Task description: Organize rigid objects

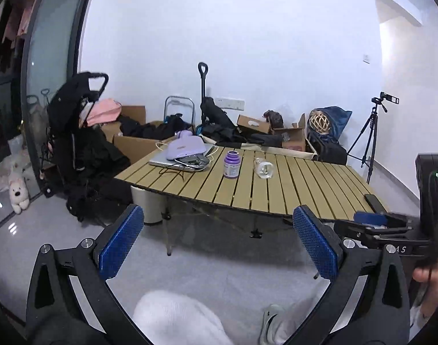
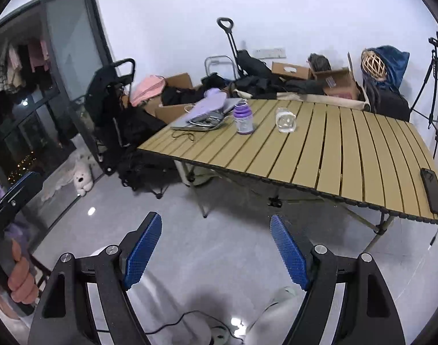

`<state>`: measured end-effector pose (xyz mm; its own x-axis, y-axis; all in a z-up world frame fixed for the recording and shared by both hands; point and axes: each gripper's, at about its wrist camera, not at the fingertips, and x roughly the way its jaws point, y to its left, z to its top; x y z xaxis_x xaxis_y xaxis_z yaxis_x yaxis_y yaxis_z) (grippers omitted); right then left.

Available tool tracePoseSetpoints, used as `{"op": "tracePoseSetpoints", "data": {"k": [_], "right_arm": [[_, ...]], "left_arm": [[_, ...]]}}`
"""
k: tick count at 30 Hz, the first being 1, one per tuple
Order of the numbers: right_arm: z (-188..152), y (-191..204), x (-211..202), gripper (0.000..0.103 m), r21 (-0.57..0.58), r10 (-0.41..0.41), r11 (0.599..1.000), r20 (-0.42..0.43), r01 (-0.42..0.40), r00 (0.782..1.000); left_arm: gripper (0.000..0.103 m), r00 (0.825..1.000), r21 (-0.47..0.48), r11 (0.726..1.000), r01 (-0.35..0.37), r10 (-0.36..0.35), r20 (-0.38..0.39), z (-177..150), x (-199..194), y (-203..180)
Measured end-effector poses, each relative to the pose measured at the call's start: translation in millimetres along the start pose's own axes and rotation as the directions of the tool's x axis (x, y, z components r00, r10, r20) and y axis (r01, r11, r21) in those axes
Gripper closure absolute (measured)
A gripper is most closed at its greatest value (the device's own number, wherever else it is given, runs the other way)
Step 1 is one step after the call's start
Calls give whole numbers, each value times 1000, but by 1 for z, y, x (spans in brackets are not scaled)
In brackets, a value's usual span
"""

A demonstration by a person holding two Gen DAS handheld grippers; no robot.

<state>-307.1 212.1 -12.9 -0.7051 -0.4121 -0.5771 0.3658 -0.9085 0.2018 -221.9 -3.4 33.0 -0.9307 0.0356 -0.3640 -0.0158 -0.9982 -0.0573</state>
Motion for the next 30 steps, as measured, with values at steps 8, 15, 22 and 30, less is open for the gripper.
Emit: {"op": "tracePoseSetpoints", "data": {"k": [8, 15, 22, 30], "right_arm": [[-43, 46, -80, 18, -132, -20, 991, 35, 25, 999], [-89, 76, -137, 14, -167, -4, 986, 34, 10, 999], [-139, 95, -174, 14, -121, 14, 993, 82, -4, 997], [-150, 107, -184, 14, -165, -1, 986, 105, 19, 994]], "left_arm": [[0, 1000, 2, 1000, -15, 15, 13, -31, -85, -8], [0, 1000, -25, 1000, 6, -5, 8, -53, -146, -1], [0, 997, 42, 997, -65, 64, 45, -88, -184, -9], [0, 994, 7, 994, -106, 106, 38, -112, -199, -2]]}}
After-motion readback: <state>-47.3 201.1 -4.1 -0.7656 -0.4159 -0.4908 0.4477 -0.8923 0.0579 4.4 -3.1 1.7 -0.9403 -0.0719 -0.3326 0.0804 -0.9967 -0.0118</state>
